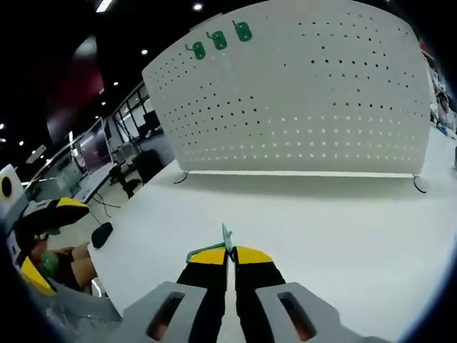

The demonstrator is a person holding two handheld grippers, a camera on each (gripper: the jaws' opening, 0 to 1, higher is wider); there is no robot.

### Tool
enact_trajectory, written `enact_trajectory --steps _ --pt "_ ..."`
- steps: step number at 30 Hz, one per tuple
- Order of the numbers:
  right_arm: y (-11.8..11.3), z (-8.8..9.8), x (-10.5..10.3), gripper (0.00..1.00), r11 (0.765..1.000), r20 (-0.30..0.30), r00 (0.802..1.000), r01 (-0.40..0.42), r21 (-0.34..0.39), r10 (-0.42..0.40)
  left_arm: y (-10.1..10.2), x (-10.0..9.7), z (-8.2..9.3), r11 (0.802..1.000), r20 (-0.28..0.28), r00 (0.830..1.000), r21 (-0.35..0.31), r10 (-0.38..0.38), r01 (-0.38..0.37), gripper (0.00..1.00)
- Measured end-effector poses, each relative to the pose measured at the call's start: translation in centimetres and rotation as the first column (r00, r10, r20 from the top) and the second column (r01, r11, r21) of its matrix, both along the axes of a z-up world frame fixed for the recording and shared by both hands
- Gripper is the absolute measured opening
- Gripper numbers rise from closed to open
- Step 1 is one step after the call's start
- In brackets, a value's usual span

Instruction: Insert the hook assembly into the mounting plate slot until the hook locks in place.

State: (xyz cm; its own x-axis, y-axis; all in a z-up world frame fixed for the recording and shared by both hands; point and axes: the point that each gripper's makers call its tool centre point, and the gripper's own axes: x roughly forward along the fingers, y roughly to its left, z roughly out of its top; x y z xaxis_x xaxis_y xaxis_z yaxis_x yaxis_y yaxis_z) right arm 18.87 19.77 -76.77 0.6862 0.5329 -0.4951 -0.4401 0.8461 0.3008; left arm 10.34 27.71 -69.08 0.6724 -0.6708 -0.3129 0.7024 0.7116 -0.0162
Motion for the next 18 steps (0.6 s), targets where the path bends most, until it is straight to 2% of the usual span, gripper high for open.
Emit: enact_trajectory --steps 4,6,8,11,15,18 --pt "0.3 0.3 -0.9 0.02 1.000 -0.014 1.000 -0.025 0.007 0.025 -0.3 -0.2 -0.1 1.000 0.007 1.000 0.010 -0.009 0.008 0.61" --pt "0.4 0.3 -1.5 0.02 0.999 -0.050 0.998 -0.032 0.022 0.033 -0.2 -0.3 -0.6 0.997 0.024 0.999 0.080 -0.026 0.024 0.61" --pt "0.6 0.9 -2.0 0.02 0.999 -0.039 0.998 -0.045 0.029 0.046 -0.4 -0.4 -0.5 0.997 0.036 0.999 0.078 -0.027 0.024 0.60" --pt "0.9 1.2 -2.9 0.02 0.996 -0.075 0.995 -0.056 0.062 0.061 -0.5 -0.5 -0.5 0.997 0.030 0.999 0.075 -0.032 0.030 0.56" --pt "1.6 2.2 -4.3 0.02 0.993 -0.074 0.994 -0.074 0.095 0.081 -0.6 -0.6 -0.3 0.996 0.039 0.999 0.081 -0.038 0.035 0.55" --pt "1.9 2.7 -4.9 0.02 0.989 -0.094 0.992 -0.073 0.128 0.086 -0.8 -0.8 -0.3 0.994 0.054 0.997 0.098 -0.047 0.042 0.54"
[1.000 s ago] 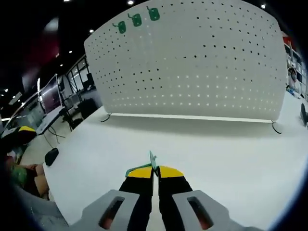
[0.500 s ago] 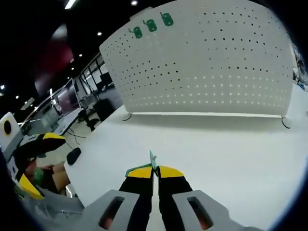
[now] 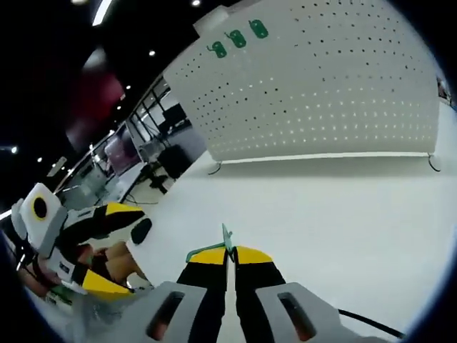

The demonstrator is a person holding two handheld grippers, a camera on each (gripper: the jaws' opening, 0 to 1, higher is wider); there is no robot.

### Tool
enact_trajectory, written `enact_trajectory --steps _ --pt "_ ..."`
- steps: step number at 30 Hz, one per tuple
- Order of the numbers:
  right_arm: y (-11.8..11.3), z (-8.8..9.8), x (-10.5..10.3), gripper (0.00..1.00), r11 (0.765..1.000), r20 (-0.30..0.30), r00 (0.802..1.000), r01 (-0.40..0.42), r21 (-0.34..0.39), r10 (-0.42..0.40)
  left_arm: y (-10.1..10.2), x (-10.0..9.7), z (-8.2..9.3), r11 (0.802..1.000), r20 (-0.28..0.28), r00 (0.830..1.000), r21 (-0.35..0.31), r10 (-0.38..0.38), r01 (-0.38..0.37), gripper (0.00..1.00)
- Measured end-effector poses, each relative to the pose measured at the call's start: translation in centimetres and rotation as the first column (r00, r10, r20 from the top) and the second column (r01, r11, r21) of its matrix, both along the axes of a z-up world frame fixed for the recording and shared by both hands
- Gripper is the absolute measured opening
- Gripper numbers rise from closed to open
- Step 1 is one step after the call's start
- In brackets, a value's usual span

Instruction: Insert the hook assembly into the mounting plate slot until the hook locks in place.

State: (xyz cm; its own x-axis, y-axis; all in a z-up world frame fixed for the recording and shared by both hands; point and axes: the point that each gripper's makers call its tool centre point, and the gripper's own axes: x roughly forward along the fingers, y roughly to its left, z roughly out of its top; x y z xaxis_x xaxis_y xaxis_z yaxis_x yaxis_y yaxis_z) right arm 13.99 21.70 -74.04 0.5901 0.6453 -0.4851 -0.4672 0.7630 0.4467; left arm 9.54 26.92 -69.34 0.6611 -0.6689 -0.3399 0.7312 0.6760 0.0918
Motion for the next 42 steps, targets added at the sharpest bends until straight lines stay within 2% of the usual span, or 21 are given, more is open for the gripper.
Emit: enact_trajectory --steps 4,10,13,16,19,23,29,36,39,40,42 --pt "1.0 0.2 -1.5 0.02 0.997 -0.085 0.996 -0.017 0.080 0.024 -0.2 -0.2 0.0 1.000 -0.008 1.000 -0.018 -0.002 0.002 0.52" --pt "1.2 1.1 -2.1 0.02 0.995 -0.090 0.995 -0.027 0.101 0.036 -0.5 -0.8 0.0 1.000 0.003 1.000 0.010 -0.020 0.020 0.50" --pt "1.2 1.6 -2.3 0.02 0.993 -0.100 0.994 -0.028 0.116 0.040 -0.7 -1.0 -0.1 0.998 0.019 0.999 0.047 -0.041 0.040 0.47" --pt "1.5 2.2 -2.9 0.02 0.990 -0.117 0.991 -0.055 0.130 0.071 -0.8 -1.2 0.0 0.998 0.018 0.999 0.053 -0.047 0.046 0.46" --pt "1.7 2.1 -3.4 0.02 0.989 -0.137 0.986 -0.079 0.129 0.097 -1.2 -1.4 0.1 0.996 0.027 0.998 0.068 -0.063 0.061 0.42" --pt "1.9 1.9 -4.2 0.02 0.987 -0.167 0.978 -0.111 0.115 0.129 -1.6 -1.8 -0.1 0.988 0.046 0.994 0.124 -0.097 0.090 0.36" --pt "2.1 2.1 -4.8 0.02 0.985 -0.181 0.972 -0.134 0.111 0.153 -2.0 -2.3 -0.4 0.974 0.068 0.989 0.195 -0.133 0.118 0.26" --pt "2.3 2.1 -5.6 0.02 0.982 -0.219 0.960 -0.152 0.108 0.173 -2.1 -2.8 -0.8 0.944 0.111 0.978 0.300 -0.176 0.136 0.16" --pt "2.5 1.9 -6.0 0.02 0.981 -0.241 0.953 -0.163 0.105 0.184 -2.0 -2.8 -1.0 0.918 0.140 0.969 0.372 -0.204 0.139 0.14" --pt "2.5 1.9 -6.0 0.02 0.981 -0.243 0.953 -0.162 0.105 0.183 -2.1 -2.8 -1.0 0.917 0.140 0.968 0.372 -0.208 0.143 0.12" --pt "2.6 2.0 -6.1 0.02 0.980 -0.250 0.950 -0.161 0.116 0.186 -2.1 -2.9 -1.1 0.901 0.155 0.961 0.408 -0.229 0.149 0.10"
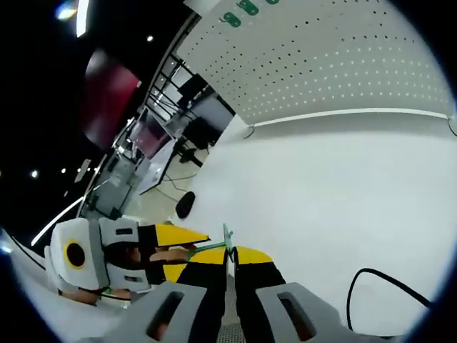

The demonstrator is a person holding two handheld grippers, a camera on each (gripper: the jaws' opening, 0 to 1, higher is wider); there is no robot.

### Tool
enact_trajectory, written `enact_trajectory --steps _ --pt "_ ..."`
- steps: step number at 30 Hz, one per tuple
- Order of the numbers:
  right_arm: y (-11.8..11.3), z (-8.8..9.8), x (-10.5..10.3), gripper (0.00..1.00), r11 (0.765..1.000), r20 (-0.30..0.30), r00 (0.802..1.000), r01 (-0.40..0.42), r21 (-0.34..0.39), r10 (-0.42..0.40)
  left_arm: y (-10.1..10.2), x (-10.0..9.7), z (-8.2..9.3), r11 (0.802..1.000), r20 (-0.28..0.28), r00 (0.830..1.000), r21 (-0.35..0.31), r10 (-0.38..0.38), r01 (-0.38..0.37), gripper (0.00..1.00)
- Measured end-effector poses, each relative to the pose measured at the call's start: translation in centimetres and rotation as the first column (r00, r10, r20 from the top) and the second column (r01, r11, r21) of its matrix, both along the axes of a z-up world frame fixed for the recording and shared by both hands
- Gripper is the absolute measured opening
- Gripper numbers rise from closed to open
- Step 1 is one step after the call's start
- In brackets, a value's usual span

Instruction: Insert the hook assembly into the mounting plate slot until the hook locks in place.

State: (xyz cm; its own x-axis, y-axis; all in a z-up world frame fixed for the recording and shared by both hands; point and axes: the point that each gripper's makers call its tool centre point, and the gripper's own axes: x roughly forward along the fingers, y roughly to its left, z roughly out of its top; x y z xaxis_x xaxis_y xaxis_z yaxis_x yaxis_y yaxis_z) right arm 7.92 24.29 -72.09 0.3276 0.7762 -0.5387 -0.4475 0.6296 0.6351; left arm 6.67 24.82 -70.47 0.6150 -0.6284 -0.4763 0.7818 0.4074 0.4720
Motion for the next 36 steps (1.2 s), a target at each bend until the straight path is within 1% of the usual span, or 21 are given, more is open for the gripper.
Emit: enact_trajectory --steps 2,4,5,7,13,16,19,22,23,24,25,26,27,29,31,34,36 --pt "0.1 0.0 -0.1 0.02 1.000 -0.010 1.000 -0.006 0.002 0.006 -0.1 0.0 -0.1 1.000 0.009 1.000 0.015 -0.003 0.003 0.09" --pt "0.2 -0.1 -0.3 0.02 1.000 -0.016 1.000 -0.017 -0.005 0.017 -0.1 0.0 -0.3 0.998 0.032 0.999 0.054 -0.012 0.010 0.09" --pt "0.3 -0.1 -0.4 0.02 1.000 -0.019 1.000 -0.019 -0.003 0.019 -0.1 0.0 -0.4 0.998 0.038 0.999 0.058 -0.012 0.010 0.09" --pt "0.4 -0.1 -0.5 0.02 1.000 -0.023 0.999 -0.023 -0.002 0.023 -0.1 0.0 -0.6 0.994 0.068 0.997 0.107 -0.027 0.020 0.06" --pt "0.6 -0.3 -0.8 0.02 0.999 -0.027 0.999 -0.039 -0.005 0.039 0.1 0.1 -0.8 0.990 0.090 0.996 0.140 -0.025 0.012 0.05" --pt "0.6 0.0 -0.6 0.02 0.998 0.006 0.998 -0.066 0.006 0.066 0.1 0.1 -0.7 0.987 0.103 0.994 0.159 -0.033 0.016 0.04" --pt "0.7 0.3 -0.5 0.02 0.995 0.057 0.994 -0.097 0.008 0.096 0.1 0.2 -0.5 0.986 0.125 0.991 0.168 -0.040 0.019 0.04" --pt "0.8 0.6 -0.5 0.03 0.991 0.124 0.983 -0.136 0.002 0.134 0.2 0.4 -0.4 0.986 0.128 0.991 0.167 -0.028 0.006 0.04" --pt "1.0 0.8 -0.6 0.04 0.989 0.140 0.980 -0.147 0.014 0.143 0.3 0.5 -0.5 0.985 0.131 0.991 0.172 -0.021 -0.002 0.04" --pt "1.0 0.9 -0.8 0.04 0.989 0.117 0.983 -0.143 0.018 0.140 0.3 0.6 -0.4 0.985 0.132 0.991 0.173 -0.018 -0.005 0.04" --pt "1.0 1.1 -0.8 0.05 0.989 0.125 0.982 -0.147 0.019 0.143 0.3 0.6 -0.4 0.985 0.132 0.991 0.170 -0.018 -0.005 0.04" --pt "1.1 1.4 -0.7 0.06 0.986 0.161 0.974 -0.163 0.021 0.158 0.3 0.6 -0.3 0.986 0.133 0.991 0.164 -0.012 -0.011 0.03" --pt "1.1 1.5 -0.8 0.07 0.986 0.170 0.972 -0.165 0.017 0.160 0.4 0.8 -0.1 0.988 0.137 0.991 0.154 -0.003 -0.018 0.03" --pt "1.1 1.4 -0.7 0.07 0.986 0.177 0.970 -0.168 0.005 0.165 0.3 0.9 0.2 0.990 0.135 0.991 0.138 0.000 -0.018 0.03" --pt "0.9 1.4 -0.3 0.07 0.988 0.189 0.970 -0.152 -0.004 0.150 0.3 0.9 0.2 0.991 0.134 0.991 0.134 -0.001 -0.017 0.03" --pt "0.7 1.8 0.0 0.06 0.991 0.187 0.974 -0.135 0.024 0.128 0.2 0.8 0.7 0.995 0.126 0.992 0.097 0.006 -0.019 0.04" --pt "0.3 1.7 0.3 0.06 0.992 0.191 0.974 -0.123 0.009 0.119 0.1 0.6 1.0 0.997 0.124 0.992 0.073 0.004 -0.013 0.04"
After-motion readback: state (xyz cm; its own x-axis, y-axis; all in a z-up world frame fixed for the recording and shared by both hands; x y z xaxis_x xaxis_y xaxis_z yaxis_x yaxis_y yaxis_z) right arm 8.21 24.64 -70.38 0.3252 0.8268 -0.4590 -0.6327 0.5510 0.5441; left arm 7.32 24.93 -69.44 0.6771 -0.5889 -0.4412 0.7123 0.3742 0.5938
